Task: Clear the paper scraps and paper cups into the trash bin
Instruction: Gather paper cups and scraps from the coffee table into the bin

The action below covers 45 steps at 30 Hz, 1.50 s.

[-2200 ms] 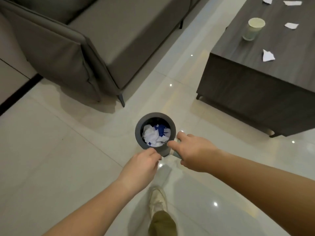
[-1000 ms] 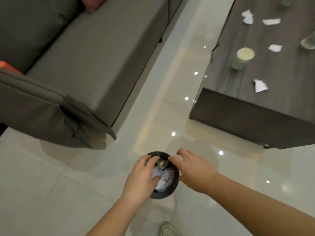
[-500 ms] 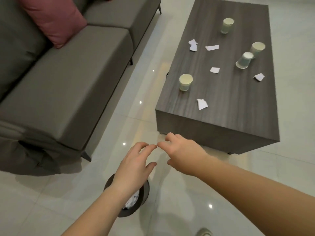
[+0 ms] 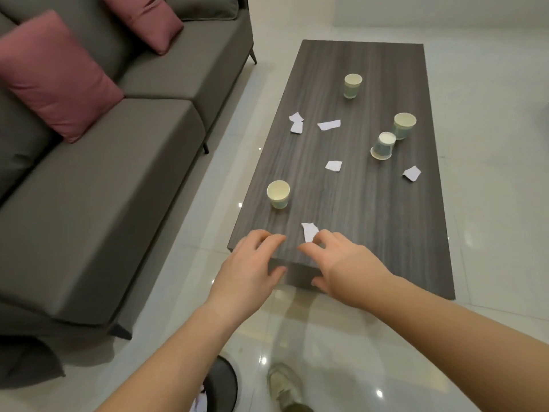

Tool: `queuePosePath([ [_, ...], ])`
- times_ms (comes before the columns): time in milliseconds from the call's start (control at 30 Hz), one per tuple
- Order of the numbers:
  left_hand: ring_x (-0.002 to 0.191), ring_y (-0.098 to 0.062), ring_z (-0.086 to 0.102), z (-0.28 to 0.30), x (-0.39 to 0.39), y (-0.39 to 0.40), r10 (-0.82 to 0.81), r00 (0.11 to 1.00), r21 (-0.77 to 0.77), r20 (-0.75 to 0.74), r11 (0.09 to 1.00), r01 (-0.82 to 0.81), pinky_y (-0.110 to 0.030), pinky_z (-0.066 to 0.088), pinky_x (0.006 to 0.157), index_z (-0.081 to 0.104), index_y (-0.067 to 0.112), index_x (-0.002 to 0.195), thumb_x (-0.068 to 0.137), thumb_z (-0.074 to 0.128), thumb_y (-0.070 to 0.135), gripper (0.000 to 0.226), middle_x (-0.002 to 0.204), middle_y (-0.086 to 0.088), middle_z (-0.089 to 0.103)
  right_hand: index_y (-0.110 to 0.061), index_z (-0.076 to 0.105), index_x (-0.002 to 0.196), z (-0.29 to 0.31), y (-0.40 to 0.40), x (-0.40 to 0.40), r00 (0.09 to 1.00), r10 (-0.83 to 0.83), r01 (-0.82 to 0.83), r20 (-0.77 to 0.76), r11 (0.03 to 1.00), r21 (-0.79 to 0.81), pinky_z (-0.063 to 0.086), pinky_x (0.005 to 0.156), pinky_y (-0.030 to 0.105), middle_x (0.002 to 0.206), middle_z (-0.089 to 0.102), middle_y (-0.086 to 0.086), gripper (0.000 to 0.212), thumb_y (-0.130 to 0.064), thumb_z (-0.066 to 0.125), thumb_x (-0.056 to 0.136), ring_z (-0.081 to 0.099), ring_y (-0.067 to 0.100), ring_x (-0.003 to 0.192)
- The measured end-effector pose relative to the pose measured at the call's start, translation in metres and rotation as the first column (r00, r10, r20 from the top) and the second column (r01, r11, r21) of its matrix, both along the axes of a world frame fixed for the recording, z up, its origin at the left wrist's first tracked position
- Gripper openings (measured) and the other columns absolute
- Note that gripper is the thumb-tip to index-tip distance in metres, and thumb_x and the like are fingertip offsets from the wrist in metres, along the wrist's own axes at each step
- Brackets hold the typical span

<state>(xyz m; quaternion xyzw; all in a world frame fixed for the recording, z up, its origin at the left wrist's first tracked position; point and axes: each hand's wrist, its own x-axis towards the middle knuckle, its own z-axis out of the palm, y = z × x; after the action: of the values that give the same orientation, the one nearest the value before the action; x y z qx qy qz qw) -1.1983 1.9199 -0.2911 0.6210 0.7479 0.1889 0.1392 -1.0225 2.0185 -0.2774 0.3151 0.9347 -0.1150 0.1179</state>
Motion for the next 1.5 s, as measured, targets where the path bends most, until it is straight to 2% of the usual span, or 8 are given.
queuePosePath([
  [233,0.125,-0.013,0.039,-0.018,-0.041,0.089,0.002,0.999,-0.020,-0.051,1.000,-0.003,-0.032,0.049,0.089,0.043,0.034,0.131,0.082,0.068,0.035,0.055,0.133,0.010,0.041,-0.025,0.036,0.138,-0.036,0.075,-0.026,0.998,-0.024,0.025,0.065,1.000,-0.010,0.037,0.067,0.030,0.138,0.035,0.005,0.055,-0.031,0.058,0.088,0.038,0.027,0.124],
  [333,0.128,-0.014,0.035,-0.036,-0.057,0.122,-0.028,0.998,-0.060,-0.056,0.998,0.025,-0.029,0.046,0.089,0.041,0.034,0.129,0.082,0.069,0.036,0.055,0.137,0.007,0.038,-0.027,0.036,0.139,-0.061,0.102,-0.041,0.996,-0.049,0.051,0.070,0.998,-0.024,0.043,0.075,0.032,0.144,0.031,0.006,0.055,-0.033,0.058,0.088,0.033,0.026,0.130],
  [600,0.135,-0.025,0.029,-0.084,-0.082,0.203,-0.083,0.995,-0.182,-0.053,0.981,0.072,-0.044,0.042,0.101,0.041,0.029,0.133,0.079,0.071,0.032,0.062,0.144,-0.004,0.034,-0.024,0.033,0.141,-0.118,0.148,-0.086,0.995,0.024,-0.015,0.098,0.996,-0.088,0.046,0.090,0.042,0.144,0.030,0.011,0.058,-0.032,0.058,0.089,0.032,0.031,0.131],
  [900,0.140,-0.030,0.018,-0.115,-0.084,0.243,-0.183,0.973,-0.392,-0.141,0.913,0.115,-0.049,0.036,0.103,0.033,0.028,0.138,0.079,0.072,0.028,0.071,0.152,-0.009,0.021,-0.022,0.040,0.131,-0.170,0.156,-0.092,0.971,0.126,-0.091,0.205,0.981,-0.169,0.048,0.076,0.042,0.131,0.035,0.010,0.057,-0.015,0.068,0.082,0.037,0.031,0.119],
  [1067,0.139,-0.031,0.019,-0.125,-0.084,0.259,-0.199,0.967,-0.466,-0.159,0.879,0.104,-0.046,0.041,0.094,0.035,0.025,0.138,0.081,0.068,0.018,0.066,0.150,-0.010,0.022,-0.018,0.044,0.126,-0.184,0.161,-0.086,0.964,0.129,-0.094,0.233,0.983,-0.159,0.048,0.076,0.039,0.128,0.036,0.011,0.051,-0.010,0.068,0.082,0.039,0.030,0.114],
  [1267,0.121,-0.031,0.039,-0.132,-0.081,0.261,-0.201,0.966,-0.492,-0.162,0.865,0.097,-0.038,0.043,0.079,0.045,0.019,0.129,0.083,0.063,0.008,0.050,0.132,-0.011,0.038,-0.014,0.048,0.121,-0.191,0.161,-0.079,0.965,0.194,-0.159,0.175,0.967,-0.199,0.049,0.080,0.034,0.123,0.041,0.010,0.041,-0.009,0.065,0.084,0.040,0.027,0.108],
  [1400,0.118,-0.031,0.041,-0.129,-0.080,0.256,-0.173,0.972,-0.478,-0.157,0.875,0.079,-0.039,0.046,0.080,0.046,0.020,0.127,0.084,0.064,0.009,0.049,0.131,-0.010,0.039,-0.012,0.048,0.124,-0.191,0.167,-0.077,0.960,0.219,-0.181,0.172,0.960,-0.214,0.048,0.086,0.036,0.124,0.042,0.011,0.032,-0.013,0.055,0.093,0.040,0.028,0.111],
  [1500,0.120,-0.031,0.040,-0.123,-0.081,0.251,-0.156,0.977,-0.462,-0.148,0.884,0.071,-0.039,0.048,0.083,0.046,0.020,0.128,0.083,0.066,0.010,0.050,0.132,-0.010,0.039,-0.013,0.044,0.128,-0.192,0.173,-0.083,0.952,0.222,-0.172,0.213,0.957,-0.232,0.046,0.086,0.036,0.123,0.039,0.012,0.045,-0.006,0.061,0.087,0.040,0.028,0.109],
])
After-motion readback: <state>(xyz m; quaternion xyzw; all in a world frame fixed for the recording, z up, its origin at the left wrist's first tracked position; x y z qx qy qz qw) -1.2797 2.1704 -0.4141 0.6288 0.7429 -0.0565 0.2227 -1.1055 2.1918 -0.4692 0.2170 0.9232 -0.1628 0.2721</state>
